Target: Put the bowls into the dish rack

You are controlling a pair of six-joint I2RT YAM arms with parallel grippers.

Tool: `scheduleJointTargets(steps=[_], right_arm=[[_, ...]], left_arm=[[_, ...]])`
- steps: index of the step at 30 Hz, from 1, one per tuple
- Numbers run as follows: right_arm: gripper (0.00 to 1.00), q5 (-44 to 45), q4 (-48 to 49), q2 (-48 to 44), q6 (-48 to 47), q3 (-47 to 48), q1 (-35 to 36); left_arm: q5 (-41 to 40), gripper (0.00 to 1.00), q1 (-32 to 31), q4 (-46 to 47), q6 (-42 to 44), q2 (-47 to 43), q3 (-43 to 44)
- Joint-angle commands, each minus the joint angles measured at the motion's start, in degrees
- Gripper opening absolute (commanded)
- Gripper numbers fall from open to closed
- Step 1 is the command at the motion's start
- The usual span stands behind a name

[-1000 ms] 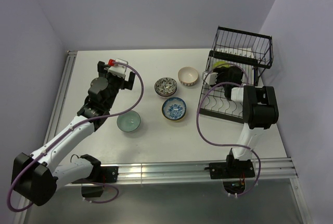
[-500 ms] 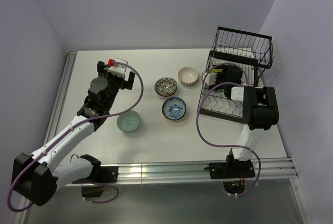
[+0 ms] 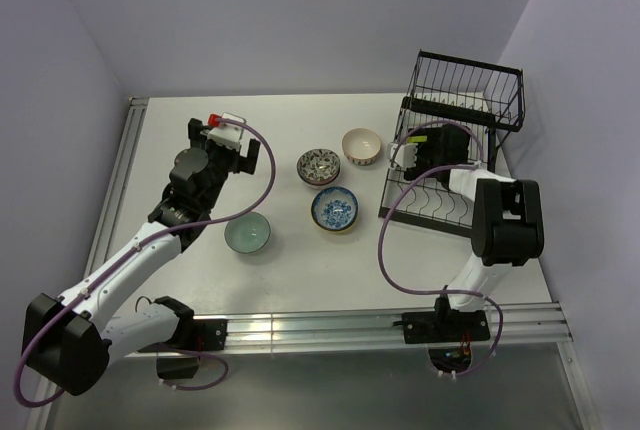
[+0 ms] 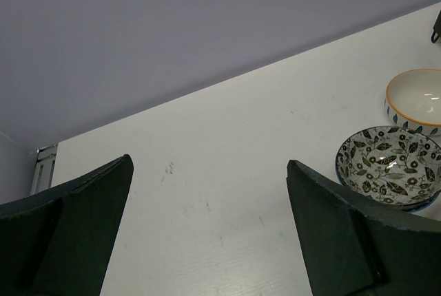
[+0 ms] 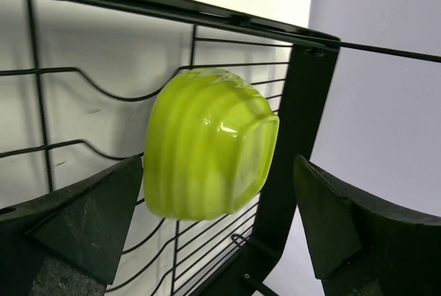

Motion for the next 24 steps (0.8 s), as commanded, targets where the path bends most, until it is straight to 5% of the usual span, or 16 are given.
scheduleJointTargets(steps=[1,10,18,22,24], right_arm=[[0.96,-1.5,-5.9,-3.2,-2.1,2.0,0.4],[0.95,-0.3,-11.0,-3.9,-3.6,1.3,1.1],[0.84,-4.6,-20.3,-15.8,-0.7,-2.1,1.0],[0.58,-4.2,-23.4,-19.1,0.2,-2.7,0.7],[0.32,-1.8,-25.6,-18.5,-0.8,-2.0,0.5]], left_arm=[[1.4,0.99,0.2,0.2,-1.1,-1.7,1.0],[2.0,0.99,0.3,-0.2,-0.9,-1.7,1.1],[2.7,0.99,0.3,-1.5,-1.9,-2.5,0.8],[3.7,1.00,0.3,-1.6,-2.4,-2.6,1.0],[3.9,0.99,0.2,-1.2,-2.4,-2.5,1.2]])
